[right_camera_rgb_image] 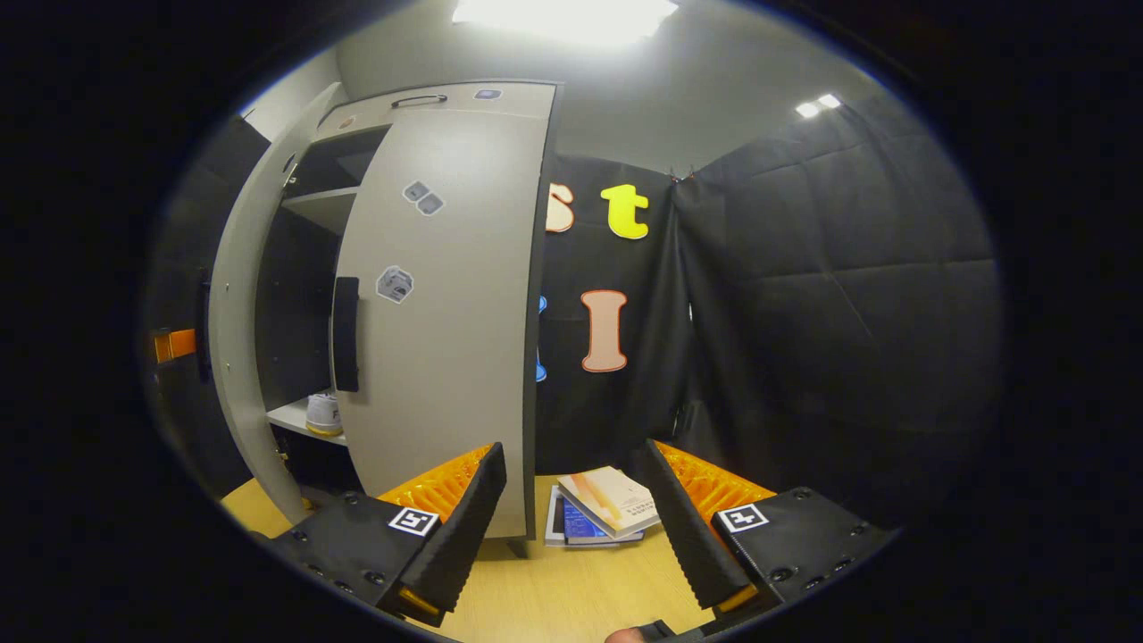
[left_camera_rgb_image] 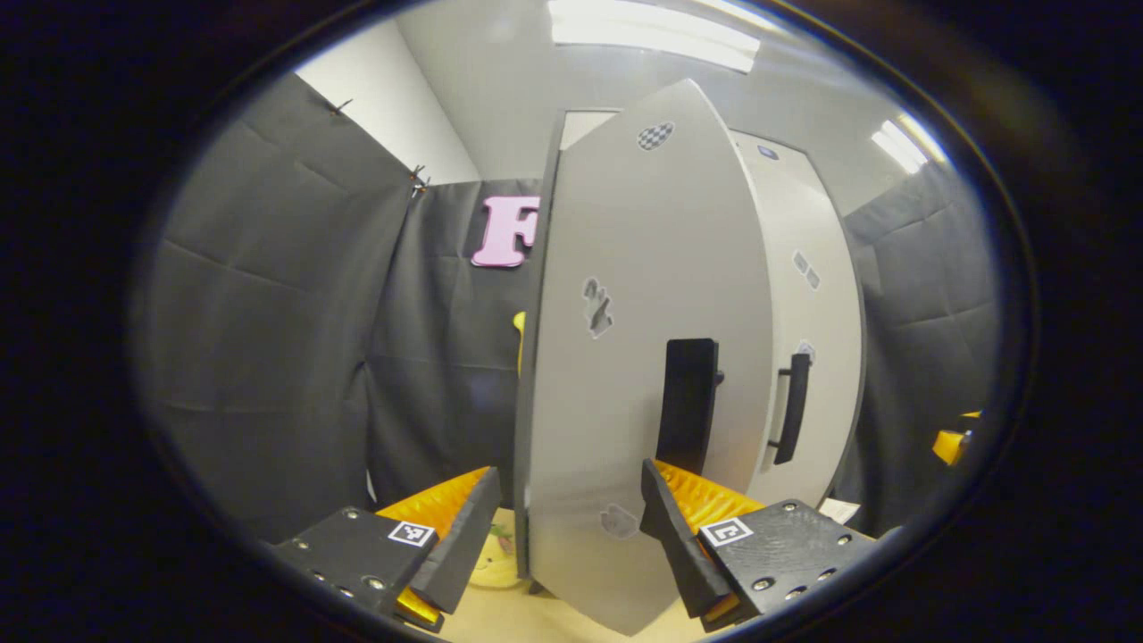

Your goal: Grab one shoe with the right hand and put it into the shoe cabinet, grab the other shoe with the left hand and put it into the shoe cabinet; then close the right door with the right hand and the left door with the left hand.

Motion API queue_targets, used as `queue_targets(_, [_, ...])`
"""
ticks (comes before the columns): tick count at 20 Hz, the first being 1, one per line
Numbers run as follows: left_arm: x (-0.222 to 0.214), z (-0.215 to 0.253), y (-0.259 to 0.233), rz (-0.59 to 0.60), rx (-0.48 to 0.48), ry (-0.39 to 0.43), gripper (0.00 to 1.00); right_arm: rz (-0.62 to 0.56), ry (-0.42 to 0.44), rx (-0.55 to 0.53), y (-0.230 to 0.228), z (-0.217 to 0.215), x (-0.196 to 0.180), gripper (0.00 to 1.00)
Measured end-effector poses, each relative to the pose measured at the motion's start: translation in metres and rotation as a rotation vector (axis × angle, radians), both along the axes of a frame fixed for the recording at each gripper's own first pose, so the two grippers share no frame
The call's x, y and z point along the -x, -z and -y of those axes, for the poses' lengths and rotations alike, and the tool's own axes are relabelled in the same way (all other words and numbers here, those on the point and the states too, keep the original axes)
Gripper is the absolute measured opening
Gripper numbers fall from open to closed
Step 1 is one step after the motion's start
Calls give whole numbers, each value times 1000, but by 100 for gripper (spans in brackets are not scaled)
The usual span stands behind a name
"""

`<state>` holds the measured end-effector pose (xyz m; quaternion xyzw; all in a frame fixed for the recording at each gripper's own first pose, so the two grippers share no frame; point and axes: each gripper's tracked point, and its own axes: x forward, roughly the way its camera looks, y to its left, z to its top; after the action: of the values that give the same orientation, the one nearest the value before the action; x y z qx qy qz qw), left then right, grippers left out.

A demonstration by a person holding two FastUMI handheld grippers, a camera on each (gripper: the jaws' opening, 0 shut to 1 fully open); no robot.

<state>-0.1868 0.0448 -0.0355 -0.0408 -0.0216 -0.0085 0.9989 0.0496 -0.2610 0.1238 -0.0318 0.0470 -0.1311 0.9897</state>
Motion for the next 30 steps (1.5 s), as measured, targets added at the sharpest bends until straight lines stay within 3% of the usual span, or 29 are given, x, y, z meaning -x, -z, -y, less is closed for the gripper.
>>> queue_targets(2, [-19,23,-5,10,7,30,89,-4,31,-4,3,18,7,98])
queue_targets(7, [-45,48,-8,29,-13,15,89,-18,96,-25,13,55,24,97])
queue_targets(12, [-62,58,-6,35,-26,11,92,-31,75,-42,19,52,19,98])
queue_targets(19, [-62,57,-4,37,-51,13,89,-14,-44,-64,12,8,-4,97])
queue_targets(25, [-11,27,-10,49,-127,3,89,41,-174,-84,0,-50,-19,97])
queue_targets(26, [-1,21,-12,51,-122,1,92,52,-189,-83,-3,-59,-21,92])
queue_targets(27, [10,16,-15,56,-121,-1,92,61,-203,-82,-5,-67,-22,97])
queue_targets(30, [37,-5,-23,68,-148,-14,95,72,-249,-90,-8,-93,-26,98])
